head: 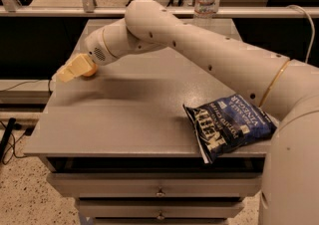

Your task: Move orange near water bottle

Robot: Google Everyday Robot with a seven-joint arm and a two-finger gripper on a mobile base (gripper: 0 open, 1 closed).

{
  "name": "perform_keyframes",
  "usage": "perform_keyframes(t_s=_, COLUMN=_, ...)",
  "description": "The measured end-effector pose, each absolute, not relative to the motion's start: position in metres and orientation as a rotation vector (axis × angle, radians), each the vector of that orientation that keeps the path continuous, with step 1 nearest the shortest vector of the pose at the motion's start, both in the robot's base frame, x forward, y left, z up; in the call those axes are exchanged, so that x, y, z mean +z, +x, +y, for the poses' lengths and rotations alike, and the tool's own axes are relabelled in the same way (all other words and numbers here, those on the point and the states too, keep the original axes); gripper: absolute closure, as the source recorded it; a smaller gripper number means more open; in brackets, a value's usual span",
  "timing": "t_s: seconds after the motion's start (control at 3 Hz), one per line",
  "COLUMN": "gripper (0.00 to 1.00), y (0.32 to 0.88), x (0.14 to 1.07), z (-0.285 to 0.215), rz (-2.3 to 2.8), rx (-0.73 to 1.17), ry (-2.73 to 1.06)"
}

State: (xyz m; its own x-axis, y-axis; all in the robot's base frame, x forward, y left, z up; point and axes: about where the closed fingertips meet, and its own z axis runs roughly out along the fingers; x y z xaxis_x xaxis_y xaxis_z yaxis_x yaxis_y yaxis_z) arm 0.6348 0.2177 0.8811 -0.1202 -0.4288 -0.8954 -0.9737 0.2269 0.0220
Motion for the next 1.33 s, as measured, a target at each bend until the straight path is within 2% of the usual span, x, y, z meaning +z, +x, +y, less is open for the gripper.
perform_keyframes(t_s=0.33, gripper=0.16, y=0.644, x=0.865, z=0.217, rz=1.717, rx=0.853, ry=-1.296)
perform_keyframes(t_s=1.0, gripper=0.63, y=0.653, x=0.848, z=0.187, rz=1.778, rx=0.820, ry=-1.238)
perform_keyframes(t_s=1.33, gripper=0.86, y=0.658, x=0.870, z=0.160, rz=1.765, rx=0.782, ry=-1.183)
